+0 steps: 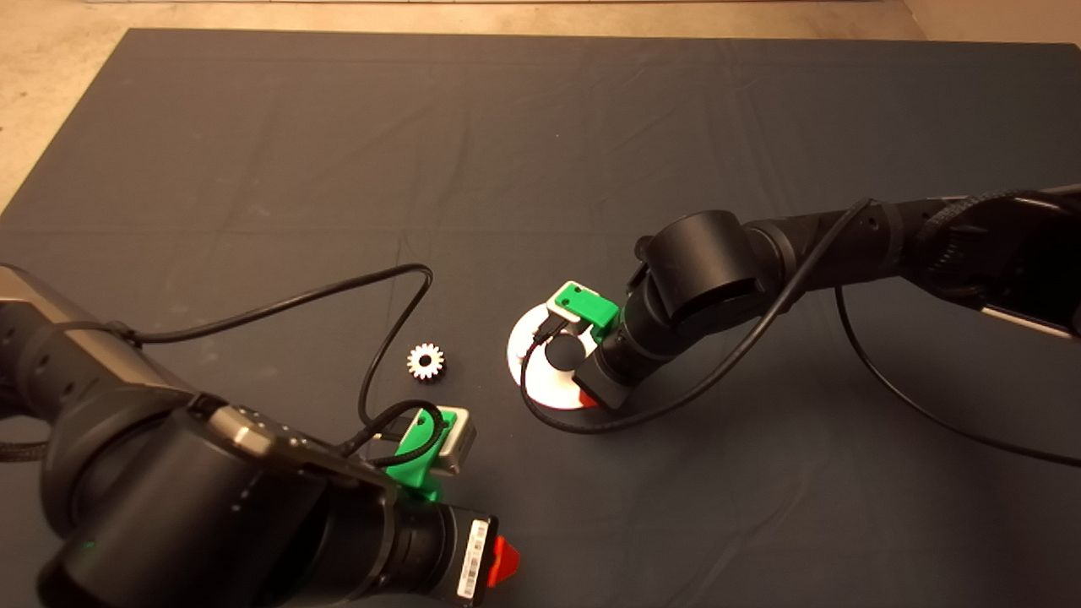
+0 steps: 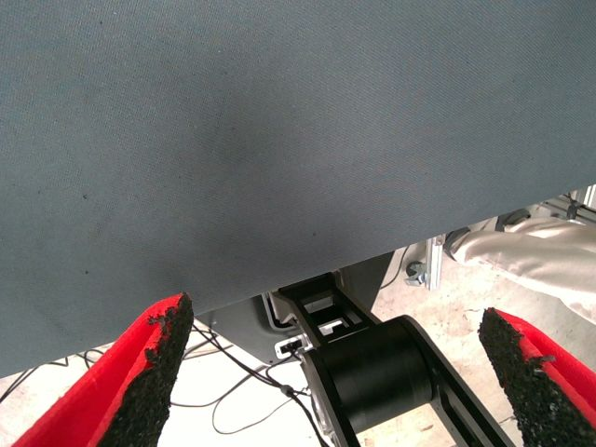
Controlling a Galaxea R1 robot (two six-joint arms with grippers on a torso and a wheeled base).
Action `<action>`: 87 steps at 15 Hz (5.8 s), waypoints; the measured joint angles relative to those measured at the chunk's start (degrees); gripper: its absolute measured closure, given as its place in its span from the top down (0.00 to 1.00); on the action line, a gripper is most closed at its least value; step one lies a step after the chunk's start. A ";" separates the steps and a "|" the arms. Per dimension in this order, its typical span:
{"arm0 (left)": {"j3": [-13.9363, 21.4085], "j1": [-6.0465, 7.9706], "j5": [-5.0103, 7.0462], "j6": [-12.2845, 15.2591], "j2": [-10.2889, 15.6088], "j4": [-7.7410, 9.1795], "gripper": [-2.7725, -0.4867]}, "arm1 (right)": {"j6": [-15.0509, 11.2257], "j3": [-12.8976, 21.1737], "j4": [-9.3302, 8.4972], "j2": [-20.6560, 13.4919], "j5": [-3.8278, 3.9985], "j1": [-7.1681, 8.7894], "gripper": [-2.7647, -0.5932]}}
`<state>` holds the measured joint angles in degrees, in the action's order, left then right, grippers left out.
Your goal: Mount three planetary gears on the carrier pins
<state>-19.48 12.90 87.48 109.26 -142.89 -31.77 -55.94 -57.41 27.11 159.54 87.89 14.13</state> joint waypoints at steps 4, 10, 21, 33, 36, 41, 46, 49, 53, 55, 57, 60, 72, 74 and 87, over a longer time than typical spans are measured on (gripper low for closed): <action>0.00 0.00 0.00 0.00 0.00 0.00 0.75 | 0.00 0.00 -0.03 -0.13 -0.02 0.01 0.53; 0.00 0.00 0.00 0.00 0.02 -0.01 0.75 | -0.04 0.35 -0.11 -0.66 -0.02 0.11 0.53; 0.00 0.02 0.00 0.00 0.24 -0.09 0.75 | -0.73 3.80 -2.63 -4.68 -0.45 10.29 0.53; 0.00 0.13 -0.02 -0.02 0.09 -0.23 0.75 | 0.68 3.45 -4.35 -20.53 -0.41 11.03 0.53; 0.00 0.13 -0.02 -0.01 -0.02 -0.21 0.75 | 0.90 1.23 -4.38 -21.18 -0.19 10.78 0.56; 0.00 0.13 0.00 0.00 0.00 -0.21 0.75 | 1.17 -2.34 -6.13 -22.32 -0.41 9.01 0.60; 0.00 0.13 0.00 -0.01 -0.04 -0.21 0.75 | 1.73 -3.17 -8.98 -22.41 -3.46 5.83 0.60; 0.00 0.13 0.00 0.00 -0.30 -0.21 0.75 | 1.82 -3.29 -9.47 -22.21 -5.45 6.05 0.60; 0.00 0.13 0.00 0.00 -0.33 -0.21 0.75 | 3.63 -5.37 -9.70 -21.77 -5.57 6.07 0.60; 0.00 0.13 0.00 0.00 -0.33 -0.21 0.75 | 4.69 -6.99 -9.73 -21.77 -5.40 6.13 0.60; 0.00 0.13 0.00 0.00 -0.33 -0.21 0.75 | 5.12 -8.07 -9.73 -21.77 -5.40 6.35 0.60; 0.00 0.13 0.00 0.00 -0.33 -0.21 0.75 | 5.99 -9.18 -9.73 -21.58 -5.49 6.38 0.60; 0.00 0.13 0.00 0.00 -0.28 -0.21 0.75 | 7.05 -12.36 -9.86 -18.27 -6.52 6.35 0.60; 0.00 0.13 0.00 0.00 -0.28 -0.21 0.75 | 7.74 -12.80 -9.86 -18.30 -6.50 6.35 0.60; 0.00 0.13 0.00 0.00 -0.28 -0.21 0.75 | 7.92 -13.87 -9.86 -18.27 -6.52 6.31 0.60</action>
<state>-19.48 13.03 87.48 109.26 -143.17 -31.98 -48.02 -71.28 17.25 141.26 81.37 20.44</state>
